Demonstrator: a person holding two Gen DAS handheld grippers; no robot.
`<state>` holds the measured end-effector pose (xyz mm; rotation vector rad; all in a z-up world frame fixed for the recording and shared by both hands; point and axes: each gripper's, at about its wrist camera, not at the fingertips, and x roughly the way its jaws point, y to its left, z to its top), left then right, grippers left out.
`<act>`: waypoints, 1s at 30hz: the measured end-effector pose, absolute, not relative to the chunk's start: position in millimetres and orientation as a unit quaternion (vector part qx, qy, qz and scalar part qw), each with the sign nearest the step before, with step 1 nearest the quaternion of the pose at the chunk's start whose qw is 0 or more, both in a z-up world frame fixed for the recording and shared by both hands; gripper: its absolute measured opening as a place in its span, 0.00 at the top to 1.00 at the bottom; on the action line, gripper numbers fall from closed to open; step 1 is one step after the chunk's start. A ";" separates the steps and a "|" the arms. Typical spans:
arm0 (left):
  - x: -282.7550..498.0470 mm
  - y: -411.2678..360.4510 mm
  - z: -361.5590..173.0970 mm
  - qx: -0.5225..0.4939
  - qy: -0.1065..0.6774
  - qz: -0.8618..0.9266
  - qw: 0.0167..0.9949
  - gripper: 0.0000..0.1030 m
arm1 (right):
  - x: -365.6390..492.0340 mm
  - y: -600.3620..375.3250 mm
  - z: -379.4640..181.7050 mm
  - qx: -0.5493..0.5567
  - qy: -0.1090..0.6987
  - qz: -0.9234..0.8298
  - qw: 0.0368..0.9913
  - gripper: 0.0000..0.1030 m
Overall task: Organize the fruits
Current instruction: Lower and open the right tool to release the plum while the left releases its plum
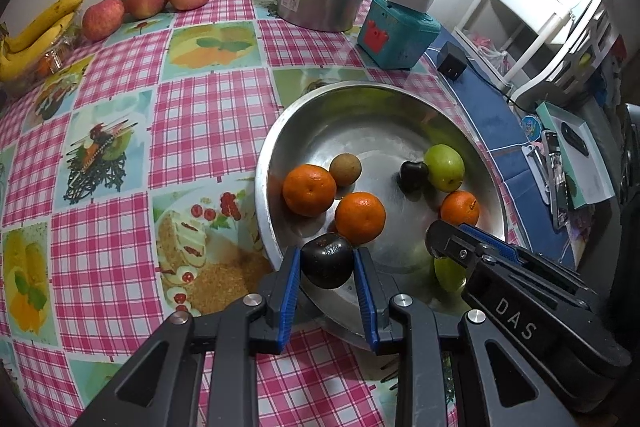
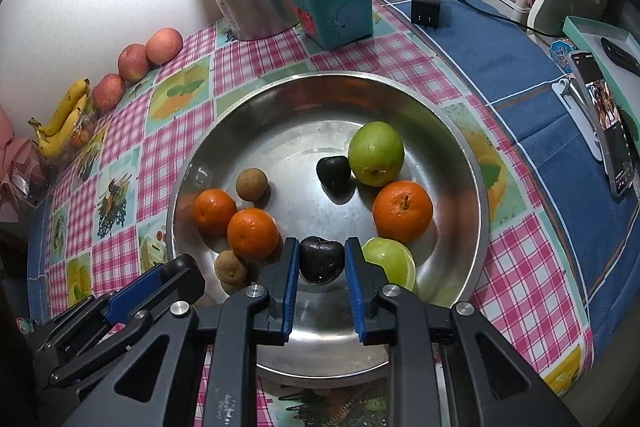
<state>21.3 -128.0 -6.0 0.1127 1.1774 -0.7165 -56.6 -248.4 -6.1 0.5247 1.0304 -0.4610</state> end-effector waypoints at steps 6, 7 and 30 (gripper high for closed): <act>21.0 -128.7 -8.6 0.052 0.549 -0.333 0.765 0.66 | -56.3 -247.6 -6.5 0.241 0.485 -0.217 0.812 0.77; 21.0 -128.0 -8.4 0.053 0.548 -0.331 0.766 0.64 | -56.2 -246.8 -6.5 0.240 0.485 -0.217 0.812 0.77; 30.1 -27.4 10.5 0.025 0.526 -0.165 0.834 0.00 | -66.8 -220.3 5.1 0.214 0.468 -0.193 0.836 0.29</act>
